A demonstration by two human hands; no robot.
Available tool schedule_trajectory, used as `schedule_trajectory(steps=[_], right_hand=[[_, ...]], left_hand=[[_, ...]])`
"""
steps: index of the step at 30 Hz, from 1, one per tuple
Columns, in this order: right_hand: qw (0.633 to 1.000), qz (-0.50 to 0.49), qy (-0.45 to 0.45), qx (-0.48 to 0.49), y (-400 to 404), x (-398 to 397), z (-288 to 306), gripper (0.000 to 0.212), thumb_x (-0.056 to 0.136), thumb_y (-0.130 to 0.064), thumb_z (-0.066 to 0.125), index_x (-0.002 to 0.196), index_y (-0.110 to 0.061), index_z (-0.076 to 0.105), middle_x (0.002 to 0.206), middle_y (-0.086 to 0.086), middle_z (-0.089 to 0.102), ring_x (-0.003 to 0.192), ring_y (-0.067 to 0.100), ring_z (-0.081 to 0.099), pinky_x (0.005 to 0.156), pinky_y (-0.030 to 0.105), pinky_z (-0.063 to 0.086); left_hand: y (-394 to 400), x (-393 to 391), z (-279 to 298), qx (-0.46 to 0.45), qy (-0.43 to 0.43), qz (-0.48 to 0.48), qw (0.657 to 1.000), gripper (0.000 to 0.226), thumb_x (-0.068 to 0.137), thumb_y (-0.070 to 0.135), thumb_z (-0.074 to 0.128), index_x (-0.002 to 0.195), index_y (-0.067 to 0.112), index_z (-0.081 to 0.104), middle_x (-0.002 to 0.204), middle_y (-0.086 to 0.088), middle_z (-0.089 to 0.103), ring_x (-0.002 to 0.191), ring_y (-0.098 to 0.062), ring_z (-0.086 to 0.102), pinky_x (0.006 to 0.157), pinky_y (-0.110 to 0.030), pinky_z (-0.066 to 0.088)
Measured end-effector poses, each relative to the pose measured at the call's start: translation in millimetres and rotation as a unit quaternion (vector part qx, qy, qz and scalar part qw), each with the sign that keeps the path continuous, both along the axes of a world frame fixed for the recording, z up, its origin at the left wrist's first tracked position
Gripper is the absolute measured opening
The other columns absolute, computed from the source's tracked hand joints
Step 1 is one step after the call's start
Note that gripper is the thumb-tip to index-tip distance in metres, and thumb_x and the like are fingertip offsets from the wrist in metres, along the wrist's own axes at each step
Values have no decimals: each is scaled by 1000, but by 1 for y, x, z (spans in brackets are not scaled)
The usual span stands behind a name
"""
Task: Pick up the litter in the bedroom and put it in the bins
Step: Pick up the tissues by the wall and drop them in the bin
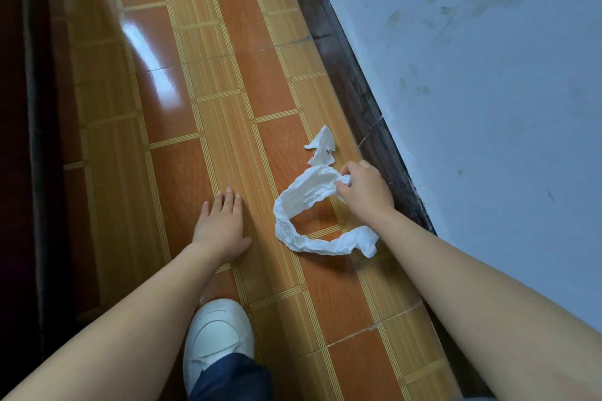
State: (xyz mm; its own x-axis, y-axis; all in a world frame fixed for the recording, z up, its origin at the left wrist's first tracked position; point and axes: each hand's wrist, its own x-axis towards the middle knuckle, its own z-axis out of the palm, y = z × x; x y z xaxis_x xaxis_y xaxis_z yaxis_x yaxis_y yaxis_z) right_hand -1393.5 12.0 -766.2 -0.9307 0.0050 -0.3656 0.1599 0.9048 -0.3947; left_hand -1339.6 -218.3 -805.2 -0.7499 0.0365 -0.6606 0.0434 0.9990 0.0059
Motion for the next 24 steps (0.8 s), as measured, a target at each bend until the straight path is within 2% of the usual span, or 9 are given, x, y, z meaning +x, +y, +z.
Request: schedule_trajectory(steps=[3, 7, 13, 16, 19, 24], right_hand=[[999, -7, 2, -34, 4, 1, 17, 17, 89, -17, 53, 105, -13, 54, 107, 5, 58, 83, 19, 55, 63, 29, 45], [998, -18, 20, -56, 14, 2, 39, 8, 89, -12, 50, 97, -14, 51, 82, 3, 60, 63, 14, 51, 51, 24, 34], [997, -38, 39, -59, 27, 17, 51, 19, 89, -11, 47, 103, -17, 59, 90, 2, 65, 76, 19, 56, 63, 30, 43], [997, -42, 37, -54, 31, 22, 50, 21, 88, -10, 47, 103, -17, 60, 93, 4, 67, 79, 20, 57, 64, 30, 43], [998, -32, 34, -46, 34, 24, 50, 20, 89, -11, 48, 103, -18, 60, 96, 2, 67, 82, 20, 59, 65, 31, 46], [998, -34, 33, -35, 39, 26, 56, 21, 91, -14, 48, 107, -18, 59, 100, 3, 67, 86, 19, 61, 70, 33, 51]], left_hand=[[-1, 1, -1, 2, -3, 1, 1000, 84, 89, 38, 47, 147, 7, -6, 157, -13, -10, 146, -27, -6, 119, -43, 5], [2, 2, -2, 10, -2, 13, 1000, 81, 91, 34, 45, 146, 6, -8, 157, -13, -12, 145, -28, -7, 120, -42, 5], [3, 8, 3, 38, 39, 43, 998, 68, 94, 32, 38, 148, 9, 3, 158, -11, -3, 146, -26, 0, 119, -43, 9], [6, 2, 6, 37, 112, 48, 992, 54, 94, 31, 37, 143, 11, 27, 153, -11, 26, 142, -26, 22, 116, -44, 18], [23, -22, 8, 79, 163, 55, 982, 39, 93, 26, 40, 127, 9, 49, 132, -9, 51, 122, -27, 45, 101, -39, 37], [70, -63, 2, 192, 153, 70, 967, 30, 92, 25, 44, 110, 6, 58, 111, -10, 57, 105, -28, 50, 81, -38, 45]])
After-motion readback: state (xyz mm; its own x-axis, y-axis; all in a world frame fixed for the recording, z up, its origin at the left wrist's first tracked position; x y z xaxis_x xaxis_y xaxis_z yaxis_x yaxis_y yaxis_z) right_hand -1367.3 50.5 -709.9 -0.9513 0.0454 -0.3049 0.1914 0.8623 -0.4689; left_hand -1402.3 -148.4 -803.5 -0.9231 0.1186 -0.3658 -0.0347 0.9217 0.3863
